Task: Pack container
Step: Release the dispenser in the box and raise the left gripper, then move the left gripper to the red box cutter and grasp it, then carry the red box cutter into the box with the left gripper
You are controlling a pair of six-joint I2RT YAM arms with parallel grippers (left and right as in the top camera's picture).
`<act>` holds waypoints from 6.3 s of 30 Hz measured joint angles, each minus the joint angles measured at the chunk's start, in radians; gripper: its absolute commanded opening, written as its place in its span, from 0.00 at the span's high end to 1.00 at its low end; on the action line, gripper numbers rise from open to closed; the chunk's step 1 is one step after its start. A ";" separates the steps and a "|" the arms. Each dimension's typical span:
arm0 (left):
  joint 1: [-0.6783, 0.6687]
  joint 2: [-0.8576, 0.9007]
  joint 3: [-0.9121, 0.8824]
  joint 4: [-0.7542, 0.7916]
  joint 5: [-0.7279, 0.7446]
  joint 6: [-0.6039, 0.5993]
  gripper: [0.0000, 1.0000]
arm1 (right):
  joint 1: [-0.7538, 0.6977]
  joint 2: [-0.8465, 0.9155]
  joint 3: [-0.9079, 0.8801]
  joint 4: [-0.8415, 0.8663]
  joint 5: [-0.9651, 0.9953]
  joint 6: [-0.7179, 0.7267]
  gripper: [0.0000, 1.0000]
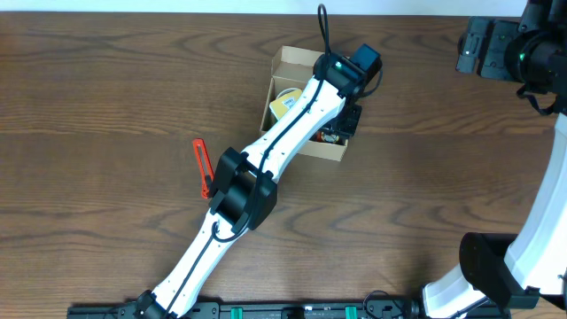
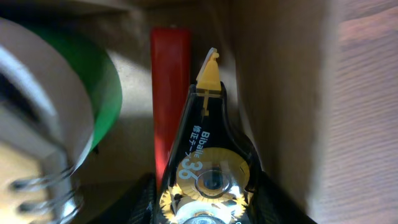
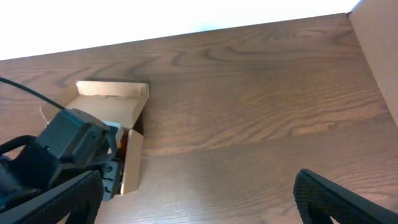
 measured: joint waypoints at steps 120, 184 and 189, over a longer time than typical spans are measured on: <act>0.557 -0.719 -1.481 0.641 0.028 -0.076 0.68 | 0.000 0.000 0.000 0.000 0.000 0.000 0.01; 0.032 -0.689 -0.547 0.126 0.002 0.466 0.94 | 0.000 0.000 0.000 0.000 0.000 0.000 0.01; 0.032 -0.667 -0.547 0.105 -0.020 0.720 0.94 | 0.000 0.000 0.000 0.000 0.000 0.000 0.01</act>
